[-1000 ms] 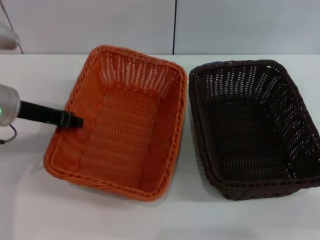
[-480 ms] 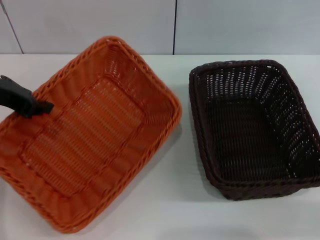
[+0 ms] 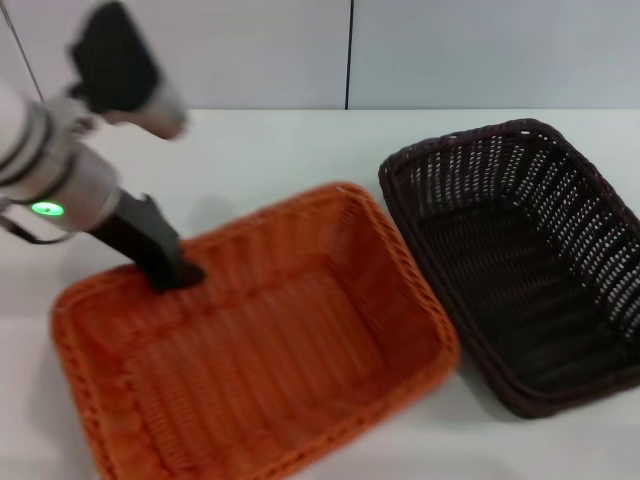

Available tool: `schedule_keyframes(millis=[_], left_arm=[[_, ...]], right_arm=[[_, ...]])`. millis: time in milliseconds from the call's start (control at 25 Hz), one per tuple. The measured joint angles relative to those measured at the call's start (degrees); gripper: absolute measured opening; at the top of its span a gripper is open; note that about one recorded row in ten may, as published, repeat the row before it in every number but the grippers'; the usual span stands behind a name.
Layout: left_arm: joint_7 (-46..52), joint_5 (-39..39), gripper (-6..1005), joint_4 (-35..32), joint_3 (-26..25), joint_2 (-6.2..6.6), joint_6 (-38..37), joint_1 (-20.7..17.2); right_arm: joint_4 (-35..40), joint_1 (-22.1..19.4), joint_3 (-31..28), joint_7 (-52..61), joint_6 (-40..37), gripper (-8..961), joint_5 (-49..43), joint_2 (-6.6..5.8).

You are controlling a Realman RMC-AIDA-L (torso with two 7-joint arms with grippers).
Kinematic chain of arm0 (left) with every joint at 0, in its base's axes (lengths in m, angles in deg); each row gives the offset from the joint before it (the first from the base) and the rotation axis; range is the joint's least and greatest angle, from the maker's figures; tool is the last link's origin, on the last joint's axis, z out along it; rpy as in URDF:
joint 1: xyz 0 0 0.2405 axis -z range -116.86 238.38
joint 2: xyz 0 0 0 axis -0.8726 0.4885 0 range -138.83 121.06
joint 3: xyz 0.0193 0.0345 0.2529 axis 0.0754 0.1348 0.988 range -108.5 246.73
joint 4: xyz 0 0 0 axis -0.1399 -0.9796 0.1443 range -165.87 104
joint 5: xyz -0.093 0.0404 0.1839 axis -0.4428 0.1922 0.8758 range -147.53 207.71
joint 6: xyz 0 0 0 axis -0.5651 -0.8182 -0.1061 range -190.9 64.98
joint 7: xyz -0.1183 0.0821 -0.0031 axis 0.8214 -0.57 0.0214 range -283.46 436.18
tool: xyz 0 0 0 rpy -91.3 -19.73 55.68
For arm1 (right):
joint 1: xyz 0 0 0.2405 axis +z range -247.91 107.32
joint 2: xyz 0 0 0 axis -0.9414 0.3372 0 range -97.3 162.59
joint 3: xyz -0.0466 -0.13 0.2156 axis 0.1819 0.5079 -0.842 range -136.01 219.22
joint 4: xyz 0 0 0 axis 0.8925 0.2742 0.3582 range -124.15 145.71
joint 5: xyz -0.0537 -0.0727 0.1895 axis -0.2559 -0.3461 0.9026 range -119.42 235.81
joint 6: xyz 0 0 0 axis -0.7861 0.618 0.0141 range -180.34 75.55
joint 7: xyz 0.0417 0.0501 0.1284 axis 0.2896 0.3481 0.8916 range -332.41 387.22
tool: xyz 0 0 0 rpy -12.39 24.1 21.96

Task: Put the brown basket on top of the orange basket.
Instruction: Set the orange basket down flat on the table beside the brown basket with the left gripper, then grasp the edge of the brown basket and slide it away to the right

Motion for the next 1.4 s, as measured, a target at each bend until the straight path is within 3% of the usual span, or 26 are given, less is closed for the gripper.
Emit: schedule_keyframes(millis=[120,360,1120,1280,1400], left_arm=[[0.2,-2.7,149,4.7,5.4,-0.25,3.8,2.8],[0.3,-11.2,151,4.3,9.0,-0.29,7.3,3.6],[5.9,-14.2,156,4.4,9.0,0.13,10.7,2.1],[6.0,-13.9,370,3.9,8.5,0.25,10.5,1.8],[6.0,-13.8,439,2.5,6.9,0.35,10.3,1.3]], right_arm=[[-0.3,-0.5,-0.5,0.0,0.3,503,0.3,0.01],[-0.4,-1.4,-1.0,0.0,1.0,504,0.5,0.01],[-0.3,-1.2,-1.0,0.1,1.5,503,0.5,-0.15],[-0.4,-1.2,-1.0,0.1,1.3,502,0.5,-0.17],[-0.4,-1.2,-0.9,0.1,1.1,502,0.2,-0.22]])
